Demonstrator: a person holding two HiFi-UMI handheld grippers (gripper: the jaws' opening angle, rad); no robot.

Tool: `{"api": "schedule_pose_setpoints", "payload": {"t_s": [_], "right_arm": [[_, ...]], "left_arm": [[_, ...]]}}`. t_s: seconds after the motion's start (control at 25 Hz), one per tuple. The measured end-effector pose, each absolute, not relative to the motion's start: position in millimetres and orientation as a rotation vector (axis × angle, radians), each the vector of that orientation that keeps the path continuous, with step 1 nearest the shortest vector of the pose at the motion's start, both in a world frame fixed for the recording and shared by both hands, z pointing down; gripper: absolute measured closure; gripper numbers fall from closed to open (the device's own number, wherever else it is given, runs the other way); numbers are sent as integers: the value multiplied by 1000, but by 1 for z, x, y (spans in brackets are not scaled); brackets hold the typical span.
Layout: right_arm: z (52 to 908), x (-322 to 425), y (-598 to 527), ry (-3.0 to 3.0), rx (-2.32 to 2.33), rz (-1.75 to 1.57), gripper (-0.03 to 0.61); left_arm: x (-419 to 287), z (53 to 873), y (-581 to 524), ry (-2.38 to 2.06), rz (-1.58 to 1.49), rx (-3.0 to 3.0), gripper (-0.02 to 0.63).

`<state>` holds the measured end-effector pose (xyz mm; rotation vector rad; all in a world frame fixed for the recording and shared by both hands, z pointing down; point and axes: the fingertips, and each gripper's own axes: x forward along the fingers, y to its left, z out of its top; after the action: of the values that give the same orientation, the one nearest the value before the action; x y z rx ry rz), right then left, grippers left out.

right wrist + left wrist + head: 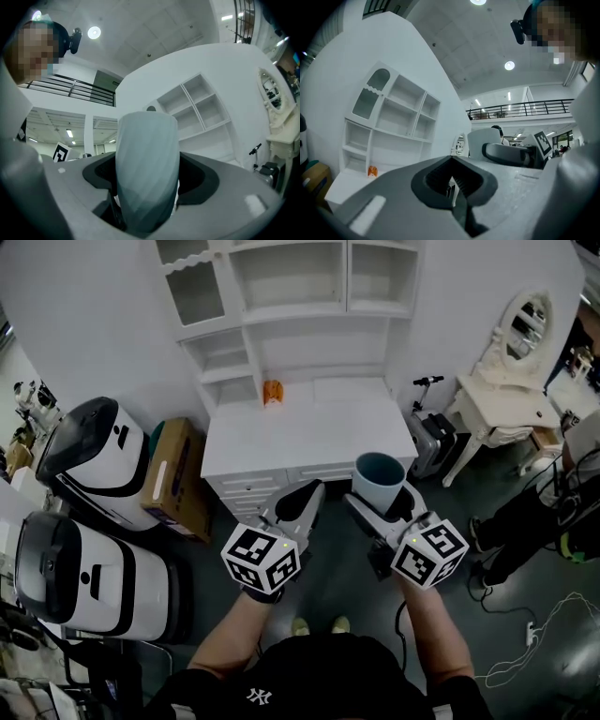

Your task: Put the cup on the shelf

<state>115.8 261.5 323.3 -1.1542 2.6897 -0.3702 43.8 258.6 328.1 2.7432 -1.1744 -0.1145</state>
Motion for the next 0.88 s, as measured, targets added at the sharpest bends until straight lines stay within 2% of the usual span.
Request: {"api": "schedule_pose_setpoints", "payload": {"t_s": [0.88], "right_arm": [[318, 165, 228, 2673, -1080, -345, 192]], "left_arm": [[70, 328, 236, -1308, -95, 2700, 614]]}}
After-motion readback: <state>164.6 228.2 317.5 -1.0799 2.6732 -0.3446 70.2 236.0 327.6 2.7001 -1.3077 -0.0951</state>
